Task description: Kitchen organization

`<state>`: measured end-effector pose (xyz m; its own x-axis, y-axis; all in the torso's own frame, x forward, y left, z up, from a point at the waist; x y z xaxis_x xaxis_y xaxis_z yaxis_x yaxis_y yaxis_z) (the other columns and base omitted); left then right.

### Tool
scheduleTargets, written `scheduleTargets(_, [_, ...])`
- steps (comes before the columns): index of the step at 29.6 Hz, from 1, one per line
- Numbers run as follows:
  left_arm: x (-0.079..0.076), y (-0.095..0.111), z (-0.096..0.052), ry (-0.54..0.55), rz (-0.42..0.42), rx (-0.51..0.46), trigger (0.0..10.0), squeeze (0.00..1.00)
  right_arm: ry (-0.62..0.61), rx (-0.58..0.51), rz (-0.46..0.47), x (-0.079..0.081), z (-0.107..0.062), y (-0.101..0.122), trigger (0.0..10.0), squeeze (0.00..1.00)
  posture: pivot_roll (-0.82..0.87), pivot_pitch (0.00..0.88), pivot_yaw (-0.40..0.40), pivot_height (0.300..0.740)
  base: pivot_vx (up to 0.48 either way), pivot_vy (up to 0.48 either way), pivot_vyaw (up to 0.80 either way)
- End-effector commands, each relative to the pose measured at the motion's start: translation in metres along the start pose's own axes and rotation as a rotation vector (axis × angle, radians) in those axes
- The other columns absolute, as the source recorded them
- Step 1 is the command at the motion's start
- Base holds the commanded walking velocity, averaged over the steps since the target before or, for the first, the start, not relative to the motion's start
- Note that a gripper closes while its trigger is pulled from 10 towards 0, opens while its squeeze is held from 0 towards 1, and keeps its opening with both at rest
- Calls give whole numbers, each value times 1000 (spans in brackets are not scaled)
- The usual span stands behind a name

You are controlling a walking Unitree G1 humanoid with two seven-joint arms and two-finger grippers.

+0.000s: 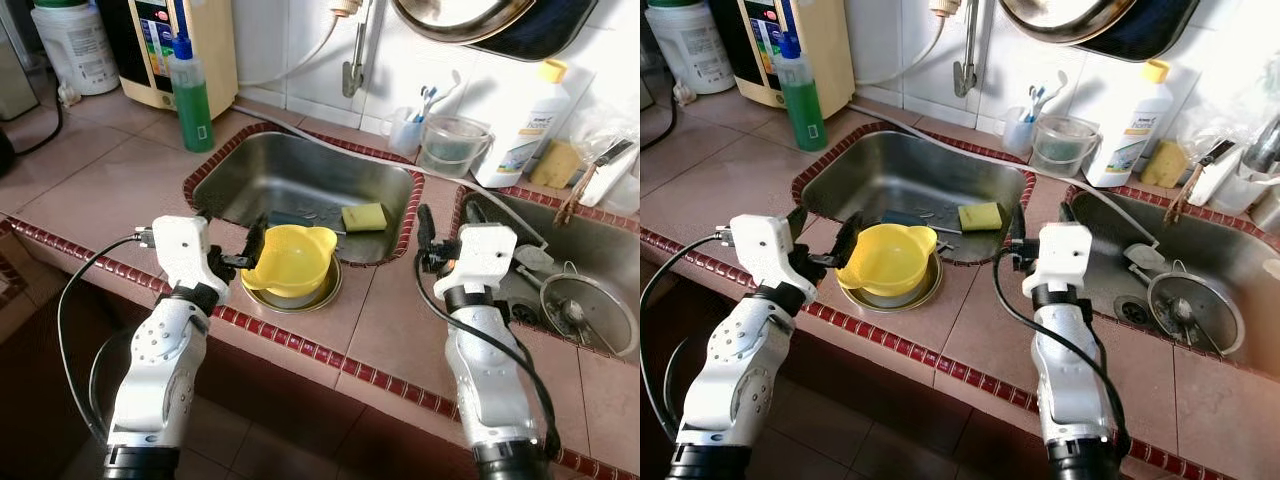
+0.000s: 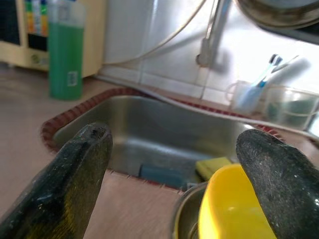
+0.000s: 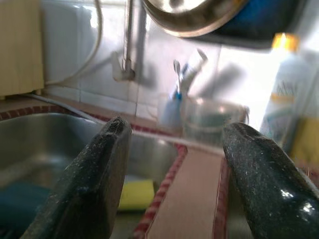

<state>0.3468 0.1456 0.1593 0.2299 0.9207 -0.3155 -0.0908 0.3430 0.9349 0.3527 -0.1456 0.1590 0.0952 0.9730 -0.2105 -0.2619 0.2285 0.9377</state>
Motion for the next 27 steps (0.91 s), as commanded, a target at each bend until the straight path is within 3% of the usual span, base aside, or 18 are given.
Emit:
scheduleTargets(1, [5,-4,-3,30,-9,3,10000,0,-27,17,2,-7,-1,-2,10000,0,-212,5,-24,740,0,0,0])
scheduleTargets(7, [16,-11,-11,85,30,42,10000,0,-12,47,-27,-8,-6,-9,10000,0,-211,2,-29,740,0,0,0])
scheduleTargets(13, [26,-9,-20,128,4,55,10000,0,14,63,41,0,-12,-9,10000,0,-209,1,-28,740,0,0,0])
scheduleTargets(16, [19,-5,-22,124,96,17,10000,0,15,46,43,5,-17,-6,10000,0,-202,2,-24,740,0,0,0])
scheduleTargets(19, [10,-14,-27,93,81,34,10000,0,39,36,23,12,-23,-7,10000,0,-202,2,-24,740,0,0,0])
scheduleTargets(22, [12,-28,-33,111,75,74,10000,0,74,60,11,18,-30,-16,10000,0,-201,4,-28,740,0,0,0])
scheduleTargets(27, [14,-25,-33,118,57,65,10000,0,59,67,2,12,-32,-18,10000,0,-201,7,-33,740,0,0,0])
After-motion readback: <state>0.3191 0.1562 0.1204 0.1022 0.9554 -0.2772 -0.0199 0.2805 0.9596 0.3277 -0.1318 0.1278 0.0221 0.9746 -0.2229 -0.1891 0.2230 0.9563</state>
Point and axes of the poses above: a point about 5 cm out from each wrist's last joint towards the gripper, its own z axis pointing out of the wrist towards the gripper, its own y axis along the axis of the wrist's last joint, x = y × z, the point moved 5 cm from there along z, pointing out of the wrist towards the gripper, and after that the axes turned 12 degrees about -z, right-handed, at the moved point
